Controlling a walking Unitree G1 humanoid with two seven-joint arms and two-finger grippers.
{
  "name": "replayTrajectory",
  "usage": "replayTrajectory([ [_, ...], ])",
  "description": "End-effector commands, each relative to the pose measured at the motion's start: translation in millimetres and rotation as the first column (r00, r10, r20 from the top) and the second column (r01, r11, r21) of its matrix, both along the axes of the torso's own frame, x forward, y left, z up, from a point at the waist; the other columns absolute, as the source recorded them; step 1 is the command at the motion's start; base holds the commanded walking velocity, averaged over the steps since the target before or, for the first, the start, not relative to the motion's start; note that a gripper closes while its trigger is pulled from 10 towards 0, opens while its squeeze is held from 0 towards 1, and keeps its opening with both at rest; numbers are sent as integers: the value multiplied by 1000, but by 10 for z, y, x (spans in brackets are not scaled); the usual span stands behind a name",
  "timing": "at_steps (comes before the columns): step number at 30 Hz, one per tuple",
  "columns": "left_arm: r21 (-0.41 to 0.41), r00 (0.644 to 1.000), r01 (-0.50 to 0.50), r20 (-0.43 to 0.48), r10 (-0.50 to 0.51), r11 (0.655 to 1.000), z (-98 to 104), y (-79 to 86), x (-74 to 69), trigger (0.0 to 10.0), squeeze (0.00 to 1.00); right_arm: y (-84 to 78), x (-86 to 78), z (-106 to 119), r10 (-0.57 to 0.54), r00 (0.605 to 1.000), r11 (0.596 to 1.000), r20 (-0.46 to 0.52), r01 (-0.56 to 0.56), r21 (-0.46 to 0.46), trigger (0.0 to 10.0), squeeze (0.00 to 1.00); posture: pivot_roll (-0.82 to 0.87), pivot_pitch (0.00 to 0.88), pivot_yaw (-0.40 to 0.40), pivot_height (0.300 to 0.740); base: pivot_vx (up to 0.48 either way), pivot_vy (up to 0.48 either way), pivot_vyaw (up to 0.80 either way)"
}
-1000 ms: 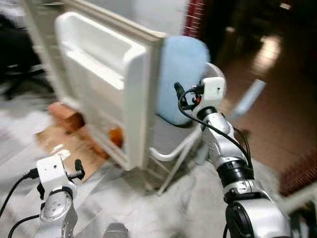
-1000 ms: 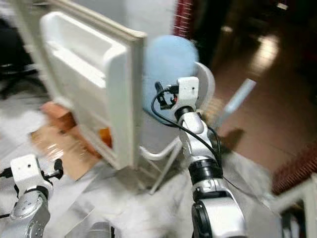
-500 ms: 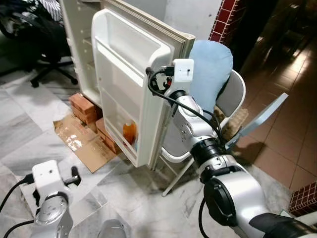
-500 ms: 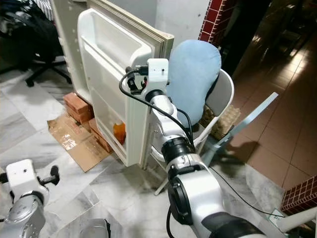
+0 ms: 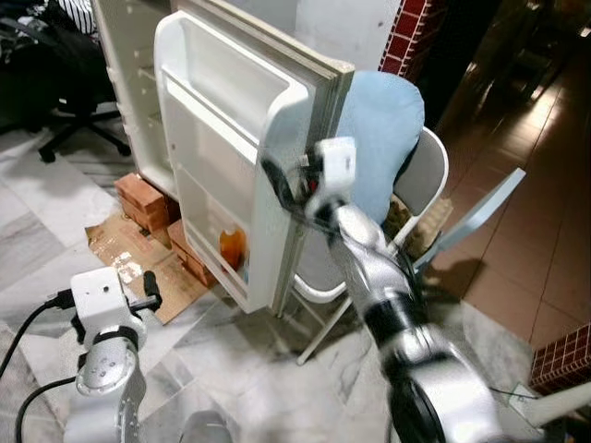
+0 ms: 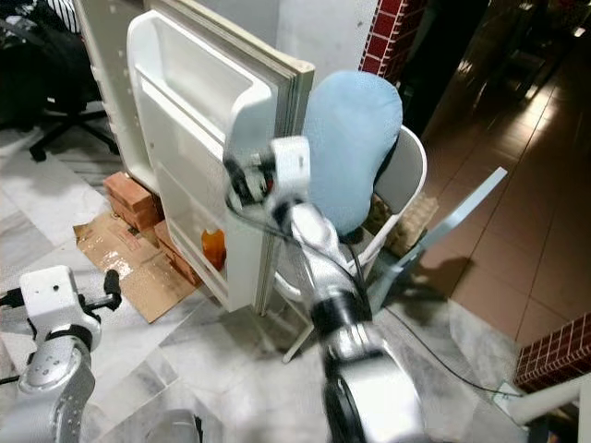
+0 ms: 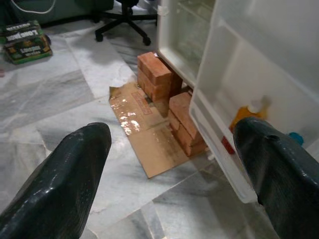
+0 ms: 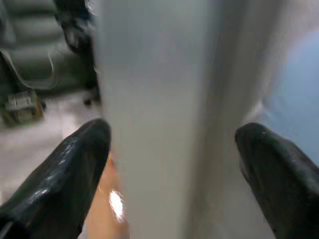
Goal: Restocking fridge
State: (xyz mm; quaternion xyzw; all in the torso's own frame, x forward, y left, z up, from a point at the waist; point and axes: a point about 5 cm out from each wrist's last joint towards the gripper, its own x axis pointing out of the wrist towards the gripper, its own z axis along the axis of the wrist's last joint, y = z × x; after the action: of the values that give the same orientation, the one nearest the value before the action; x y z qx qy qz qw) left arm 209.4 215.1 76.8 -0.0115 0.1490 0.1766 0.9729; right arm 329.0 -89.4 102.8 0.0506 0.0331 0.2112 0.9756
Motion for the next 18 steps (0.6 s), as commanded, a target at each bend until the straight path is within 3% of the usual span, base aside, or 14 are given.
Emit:
replayTrajectory([
  [1, 14, 1000, 17, 23, -17, 1000, 31, -14, -17, 10000, 0, -177, -47, 63, -22, 999, 999, 28, 23, -27, 10000, 0, 163, 0, -111, 740, 0, 0, 0],
  [2, 13, 999, 19, 26, -19, 1000, 29, -16, -27, 10000, 0, -234, -97, 28, -28, 999, 999, 21, 29, -43, 10000, 0, 163, 0, -111, 740, 0, 0, 0],
  [4, 17, 996, 59, 62, -60, 998, 50, -50, -68, 10000, 0, -516, -368, -115, -75, 997, 993, -27, 72, -88, 10000, 0, 141, 0, -104, 740, 0, 0, 0],
  [6, 15, 995, 72, 73, -73, 997, 58, -61, -75, 10000, 0, -537, -399, -120, -76, 997, 993, -27, 73, -94, 10000, 0, 141, 0, -104, 740, 0, 0, 0],
  [7, 14, 994, 80, 75, -81, 997, 55, -69, -88, 10000, 0, -614, -505, -135, -89, 995, 990, -41, 84, -115, 10000, 0, 125, 0, -96, 740, 0, 0, 0],
  [11, 20, 992, 92, 80, -93, 996, 62, -79, -81, 10000, 0, -664, -603, -129, -103, 993, 988, -57, 95, -124, 10000, 0, 112, 0, -89, 740, 0, 0, 0],
  [18, 8, 992, 84, 91, -84, 996, 54, -74, -57, 10000, 0, -646, -653, -47, -106, 992, 988, -72, 97, -121, 10000, 0, 106, 0, -91, 740, 318, 0, 0],
])
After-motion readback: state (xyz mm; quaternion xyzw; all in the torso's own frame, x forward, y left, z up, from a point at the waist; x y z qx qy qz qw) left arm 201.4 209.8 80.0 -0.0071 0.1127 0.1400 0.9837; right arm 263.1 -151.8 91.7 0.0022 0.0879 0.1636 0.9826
